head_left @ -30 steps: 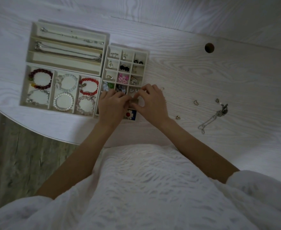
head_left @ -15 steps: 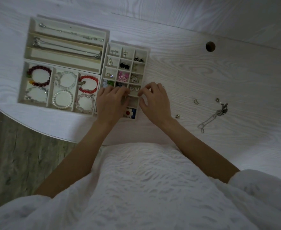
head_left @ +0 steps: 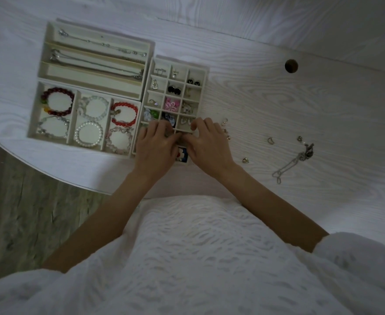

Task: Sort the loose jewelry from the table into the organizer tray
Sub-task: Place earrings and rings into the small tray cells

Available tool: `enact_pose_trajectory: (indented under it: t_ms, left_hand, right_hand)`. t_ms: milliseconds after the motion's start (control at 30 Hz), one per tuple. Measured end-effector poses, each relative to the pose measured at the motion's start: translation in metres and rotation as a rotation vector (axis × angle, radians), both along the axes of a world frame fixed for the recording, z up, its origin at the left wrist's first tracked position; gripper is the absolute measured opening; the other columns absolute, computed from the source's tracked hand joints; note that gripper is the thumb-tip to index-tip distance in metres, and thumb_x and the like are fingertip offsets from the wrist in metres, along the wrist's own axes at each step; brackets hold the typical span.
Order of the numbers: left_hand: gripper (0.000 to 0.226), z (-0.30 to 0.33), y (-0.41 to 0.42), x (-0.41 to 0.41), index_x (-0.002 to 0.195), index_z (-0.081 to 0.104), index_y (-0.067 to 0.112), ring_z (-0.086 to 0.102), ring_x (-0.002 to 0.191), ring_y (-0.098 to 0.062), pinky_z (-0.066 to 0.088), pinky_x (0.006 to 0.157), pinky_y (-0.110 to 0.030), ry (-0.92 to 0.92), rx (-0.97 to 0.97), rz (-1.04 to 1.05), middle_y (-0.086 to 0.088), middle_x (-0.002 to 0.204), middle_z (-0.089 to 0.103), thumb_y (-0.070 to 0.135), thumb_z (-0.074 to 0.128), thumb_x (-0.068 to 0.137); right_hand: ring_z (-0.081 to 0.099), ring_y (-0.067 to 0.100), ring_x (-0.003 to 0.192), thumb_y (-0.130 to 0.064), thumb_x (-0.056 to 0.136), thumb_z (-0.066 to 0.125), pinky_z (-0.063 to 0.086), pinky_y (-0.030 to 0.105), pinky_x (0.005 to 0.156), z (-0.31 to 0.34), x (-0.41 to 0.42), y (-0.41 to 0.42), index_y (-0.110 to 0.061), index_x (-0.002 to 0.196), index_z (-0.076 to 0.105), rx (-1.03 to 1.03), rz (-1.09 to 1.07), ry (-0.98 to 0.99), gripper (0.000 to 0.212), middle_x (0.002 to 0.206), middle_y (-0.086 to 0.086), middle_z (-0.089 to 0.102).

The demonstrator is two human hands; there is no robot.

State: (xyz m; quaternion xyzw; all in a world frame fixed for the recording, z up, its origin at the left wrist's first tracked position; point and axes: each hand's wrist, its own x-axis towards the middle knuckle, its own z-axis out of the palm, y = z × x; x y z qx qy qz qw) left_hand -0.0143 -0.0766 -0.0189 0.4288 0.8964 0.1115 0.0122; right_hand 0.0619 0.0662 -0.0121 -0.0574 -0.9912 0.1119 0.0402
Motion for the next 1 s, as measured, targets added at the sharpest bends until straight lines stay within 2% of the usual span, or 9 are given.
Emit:
enact_pose_trajectory:
  t_ms: [167,333,433,567,700,800,900,1000]
  left_hand:
    - [0.023,0.001,-0.002,0.001,0.099,0.072,0.017,0.043,0.095,-0.025,0.031,0.076,-0.035,-0.001,0.019,0.027,-0.008,0.102,0.06,0.019,0.058,0.081]
    - [0.024,0.0,-0.003,0.003,0.101,0.07,0.015,0.043,0.097,-0.024,0.031,0.077,-0.035,-0.002,0.023,0.03,-0.007,0.103,0.06,0.019,0.058,0.081]
    - [0.022,-0.001,-0.003,0.004,0.102,0.069,0.016,0.046,0.099,-0.023,0.03,0.077,-0.034,-0.003,0.015,0.022,-0.003,0.104,0.062,0.023,0.058,0.084]
    - [0.032,-0.001,-0.005,0.006,0.108,0.067,0.017,0.052,0.1,-0.024,0.03,0.078,-0.035,-0.04,0.02,0.038,0.0,0.106,0.065,0.034,0.051,0.086]
    - [0.038,0.0,-0.007,0.012,0.108,0.068,0.017,0.052,0.096,-0.024,0.029,0.077,-0.035,-0.077,0.028,0.098,0.0,0.102,0.068,0.039,0.054,0.081]
    - [0.036,0.001,-0.008,0.019,0.105,0.07,0.016,0.056,0.09,-0.028,0.028,0.076,-0.034,-0.082,0.042,0.136,-0.001,0.096,0.069,0.036,0.066,0.076]
    - [0.039,0.001,-0.01,0.024,0.105,0.07,0.016,0.057,0.09,-0.029,0.029,0.078,-0.036,-0.098,0.009,0.182,-0.003,0.094,0.07,0.036,0.074,0.072]
    - [0.042,0.003,-0.015,0.032,0.104,0.071,0.018,0.057,0.089,-0.03,0.029,0.077,-0.035,-0.098,-0.013,0.194,-0.002,0.096,0.069,0.045,0.063,0.073]
  right_hand:
    - [0.049,0.024,0.081,-0.02,0.082,0.06,0.029,0.032,0.067,0.0,0.004,0.003,-0.016,0.07,0.069,0.064,-0.004,-0.016,0.015,0.092,0.007,0.057]
    - [0.048,0.022,0.081,-0.021,0.088,0.052,0.028,0.029,0.067,0.0,0.003,0.004,-0.019,0.09,0.069,0.06,-0.019,0.004,0.018,0.093,0.006,0.056]
    - [0.047,0.022,0.081,-0.022,0.089,0.051,0.03,0.03,0.066,-0.002,0.001,0.004,-0.019,0.087,0.07,0.077,-0.017,-0.022,0.019,0.093,0.006,0.056]
    - [0.051,0.024,0.078,-0.016,0.085,0.059,0.04,0.034,0.065,0.008,0.005,0.009,-0.01,0.084,0.07,-0.074,-0.047,0.005,0.012,0.089,0.008,0.059]
    - [0.056,0.02,0.085,-0.013,0.087,0.057,0.036,0.025,0.069,0.011,0.027,0.046,-0.011,0.097,0.066,-0.313,-0.335,-0.054,0.014,0.093,0.005,0.062]
    - [0.057,0.02,0.086,-0.012,0.087,0.056,0.035,0.024,0.071,0.005,0.031,0.073,-0.012,0.105,0.064,-0.334,-0.48,-0.067,0.02,0.094,0.005,0.062]
    - [0.057,0.025,0.091,-0.005,0.086,0.054,0.041,0.029,0.074,-0.003,0.017,0.081,-0.009,0.107,0.064,-0.287,-0.398,-0.071,0.024,0.1,0.011,0.061]
    - [0.054,0.032,0.093,0.002,0.079,0.056,0.045,0.035,0.07,-0.012,0.007,0.082,-0.004,0.096,0.067,-0.203,-0.225,-0.118,0.021,0.098,0.014,0.062]
